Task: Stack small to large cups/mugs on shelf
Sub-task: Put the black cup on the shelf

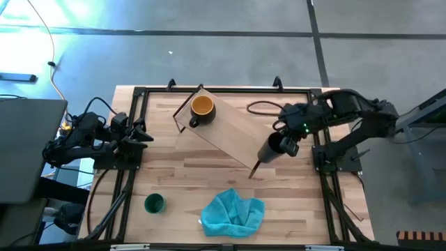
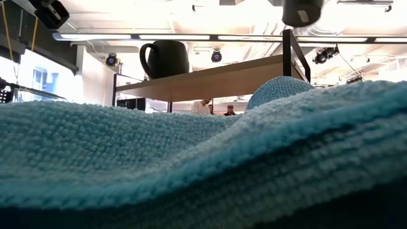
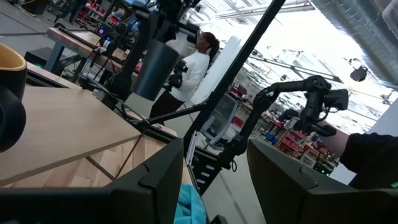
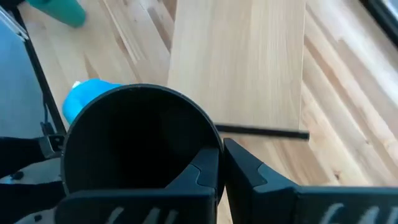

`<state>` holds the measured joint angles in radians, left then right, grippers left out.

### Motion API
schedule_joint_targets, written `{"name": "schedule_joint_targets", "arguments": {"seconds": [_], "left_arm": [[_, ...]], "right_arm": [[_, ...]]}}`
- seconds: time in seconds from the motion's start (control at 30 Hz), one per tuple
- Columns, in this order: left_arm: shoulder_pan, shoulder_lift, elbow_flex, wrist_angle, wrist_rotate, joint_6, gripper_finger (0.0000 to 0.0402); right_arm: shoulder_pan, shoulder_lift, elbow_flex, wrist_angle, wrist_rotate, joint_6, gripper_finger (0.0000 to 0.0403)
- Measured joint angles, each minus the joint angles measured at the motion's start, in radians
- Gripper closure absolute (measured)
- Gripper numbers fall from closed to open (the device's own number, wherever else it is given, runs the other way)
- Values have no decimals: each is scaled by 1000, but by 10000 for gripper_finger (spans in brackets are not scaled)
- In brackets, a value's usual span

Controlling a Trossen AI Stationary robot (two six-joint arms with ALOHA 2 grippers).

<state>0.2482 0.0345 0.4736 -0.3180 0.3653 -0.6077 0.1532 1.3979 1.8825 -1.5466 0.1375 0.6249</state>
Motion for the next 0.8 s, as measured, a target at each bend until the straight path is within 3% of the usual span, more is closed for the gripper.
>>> {"name": "schedule_joint_targets", "arguments": {"seconds": [0.43, 0.8], "left_arm": [[0, 0, 0, -11, -2, 0, 236], [0, 0, 0, -58, -2, -3, 236]], "right_arm": [[-129, 199, 348, -25, -19, -140, 403], [-232, 330, 460, -25, -90, -161, 403]]}}
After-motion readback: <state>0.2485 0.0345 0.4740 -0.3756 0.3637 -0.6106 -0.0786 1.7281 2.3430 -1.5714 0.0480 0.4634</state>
